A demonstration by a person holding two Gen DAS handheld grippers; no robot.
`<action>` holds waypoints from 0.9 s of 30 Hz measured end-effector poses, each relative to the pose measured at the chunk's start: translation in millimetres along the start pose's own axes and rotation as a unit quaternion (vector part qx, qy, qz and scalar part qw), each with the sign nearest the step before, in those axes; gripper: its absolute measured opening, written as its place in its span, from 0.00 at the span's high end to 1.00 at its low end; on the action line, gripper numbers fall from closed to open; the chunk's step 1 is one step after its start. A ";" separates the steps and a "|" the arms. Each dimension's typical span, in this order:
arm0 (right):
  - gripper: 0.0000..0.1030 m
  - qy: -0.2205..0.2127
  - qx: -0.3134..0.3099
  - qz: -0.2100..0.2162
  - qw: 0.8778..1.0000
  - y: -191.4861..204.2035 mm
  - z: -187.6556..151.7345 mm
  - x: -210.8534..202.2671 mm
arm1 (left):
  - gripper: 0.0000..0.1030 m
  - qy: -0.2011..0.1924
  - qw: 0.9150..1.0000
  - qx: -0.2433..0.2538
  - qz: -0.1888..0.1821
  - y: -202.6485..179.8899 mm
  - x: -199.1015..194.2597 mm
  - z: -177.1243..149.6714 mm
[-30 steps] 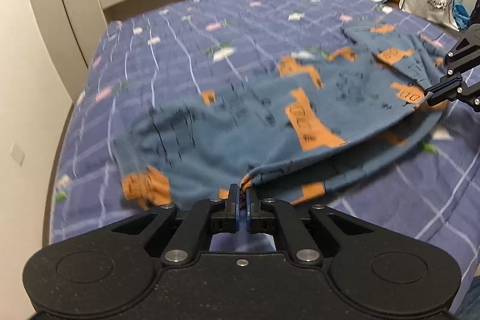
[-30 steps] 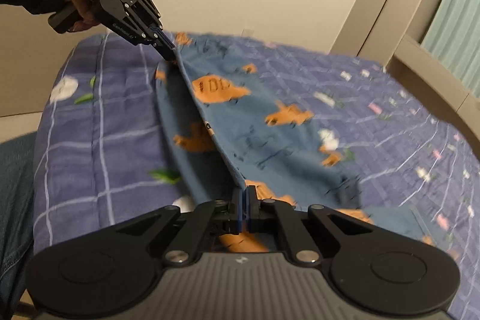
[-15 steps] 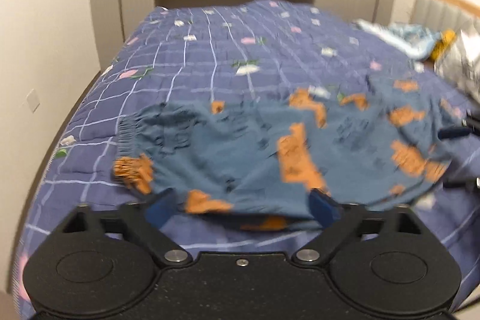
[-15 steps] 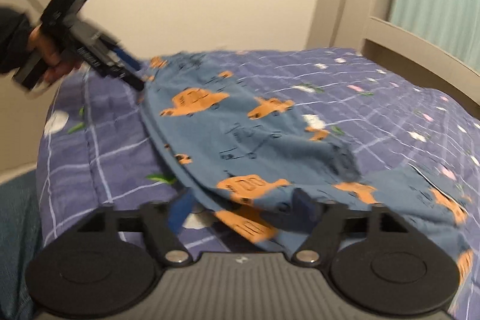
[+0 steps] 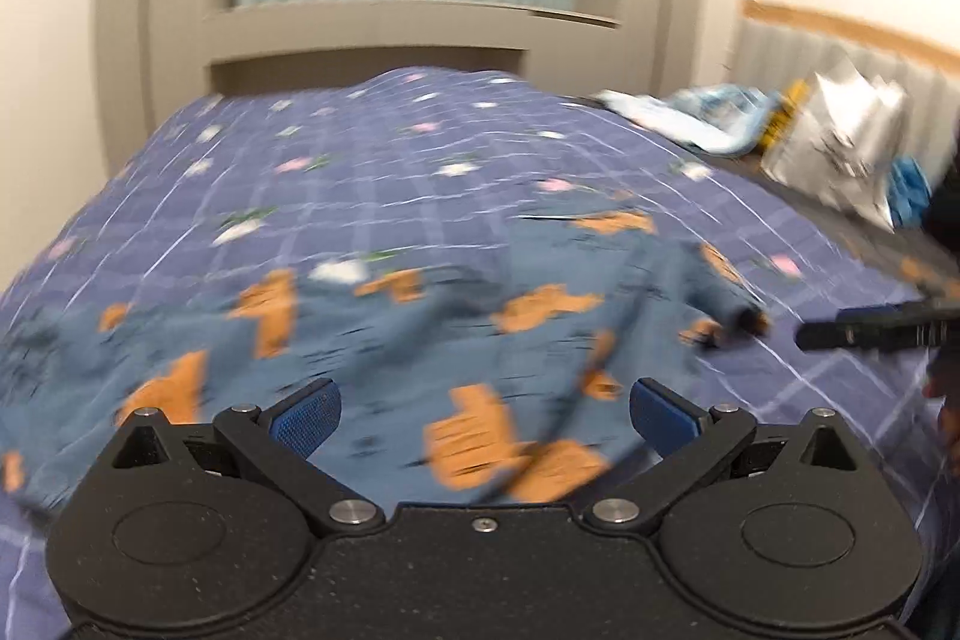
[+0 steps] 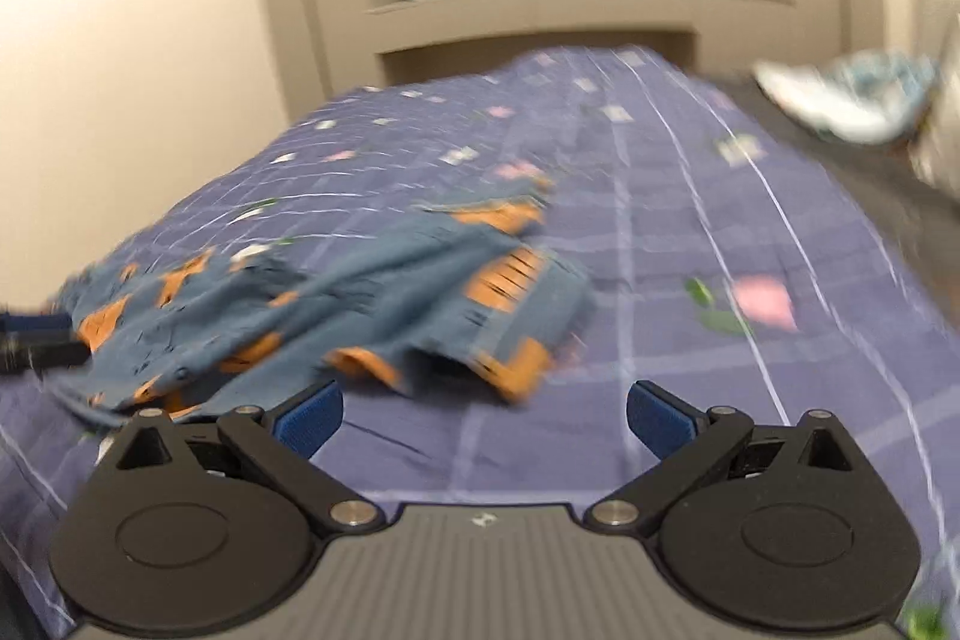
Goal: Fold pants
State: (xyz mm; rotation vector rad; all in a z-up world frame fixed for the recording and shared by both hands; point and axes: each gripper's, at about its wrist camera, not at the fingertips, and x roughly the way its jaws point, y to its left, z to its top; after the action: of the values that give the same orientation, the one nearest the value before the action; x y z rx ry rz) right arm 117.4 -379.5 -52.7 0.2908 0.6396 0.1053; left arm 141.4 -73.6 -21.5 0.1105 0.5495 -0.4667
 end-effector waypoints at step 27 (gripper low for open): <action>0.89 -0.059 0.387 0.054 0.919 -72.2 12.2 44.3 | 0.97 0.086 0.987 0.101 -0.088 -68.3 51.7 10.9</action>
State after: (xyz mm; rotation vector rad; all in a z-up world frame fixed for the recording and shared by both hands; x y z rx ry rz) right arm 160.7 -443.1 -90.4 1.0932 0.5207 -0.0662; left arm 154.4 -157.3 -38.0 0.3007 0.6833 -0.6894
